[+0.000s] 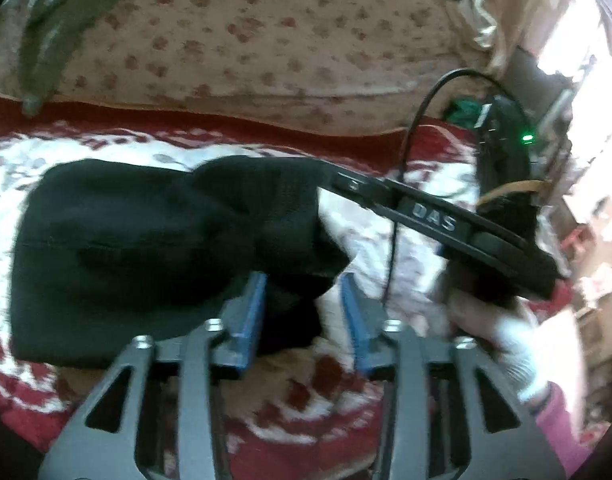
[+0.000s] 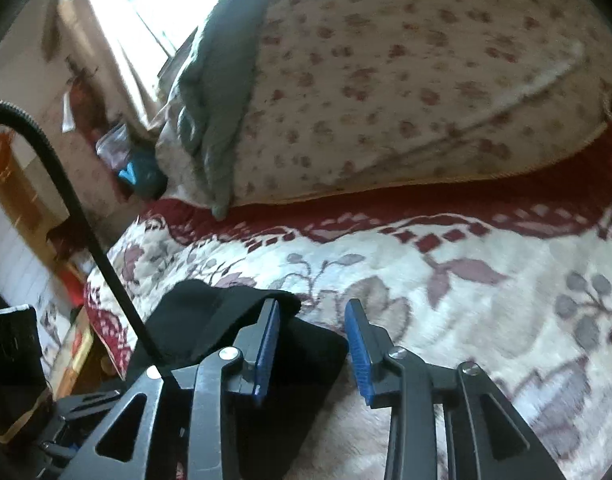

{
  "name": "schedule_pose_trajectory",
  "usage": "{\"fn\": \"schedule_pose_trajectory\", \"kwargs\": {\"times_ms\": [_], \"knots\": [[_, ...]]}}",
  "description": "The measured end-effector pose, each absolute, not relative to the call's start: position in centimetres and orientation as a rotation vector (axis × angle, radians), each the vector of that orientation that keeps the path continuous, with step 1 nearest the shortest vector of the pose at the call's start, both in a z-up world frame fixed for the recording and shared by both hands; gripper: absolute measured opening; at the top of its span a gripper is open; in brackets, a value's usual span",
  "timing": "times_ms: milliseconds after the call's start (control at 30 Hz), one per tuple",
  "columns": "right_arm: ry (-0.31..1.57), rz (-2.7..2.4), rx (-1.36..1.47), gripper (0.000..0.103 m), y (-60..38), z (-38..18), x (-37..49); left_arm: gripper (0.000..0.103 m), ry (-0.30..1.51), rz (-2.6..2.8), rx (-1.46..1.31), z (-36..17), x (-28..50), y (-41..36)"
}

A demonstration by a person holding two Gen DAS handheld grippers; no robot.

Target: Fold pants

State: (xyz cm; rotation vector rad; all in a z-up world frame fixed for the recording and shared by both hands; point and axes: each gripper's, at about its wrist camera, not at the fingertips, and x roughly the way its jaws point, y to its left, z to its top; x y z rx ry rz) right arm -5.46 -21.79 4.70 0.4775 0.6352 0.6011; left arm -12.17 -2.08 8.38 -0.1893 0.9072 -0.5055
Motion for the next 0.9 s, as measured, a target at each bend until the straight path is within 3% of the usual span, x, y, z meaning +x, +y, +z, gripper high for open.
{"fn": "schedule_pose_trajectory", "kwargs": {"times_ms": [133,267,533,733,767,900], "knots": [[0.631,0.590,0.532,0.034,-23.3,5.2,-6.4,0.043,0.883,-0.520,-0.169,9.3,-13.5,-1.5],[0.640,0.667,0.643,0.054,-23.8,5.2,-7.4,0.043,0.867,-0.485,-0.185,10.3,-13.7,0.9],[0.735,0.730,0.636,0.054,-20.4,4.6,-8.2,0.043,0.776,-0.273,-0.137,10.7,-13.4,7.5],[0.789,0.731,0.569,0.056,-17.6,4.6,-7.3,0.043,0.805,-0.223,-0.175,9.2,-11.6,9.2],[0.798,0.731,0.559,0.055,-17.4,4.4,-7.2,0.043,0.813,-0.216,-0.178,8.9,-11.2,9.3],[0.771,0.740,0.496,0.025,-16.5,4.5,-7.5,0.043,0.831,-0.207,-0.181,8.1,-10.7,9.3]]}}
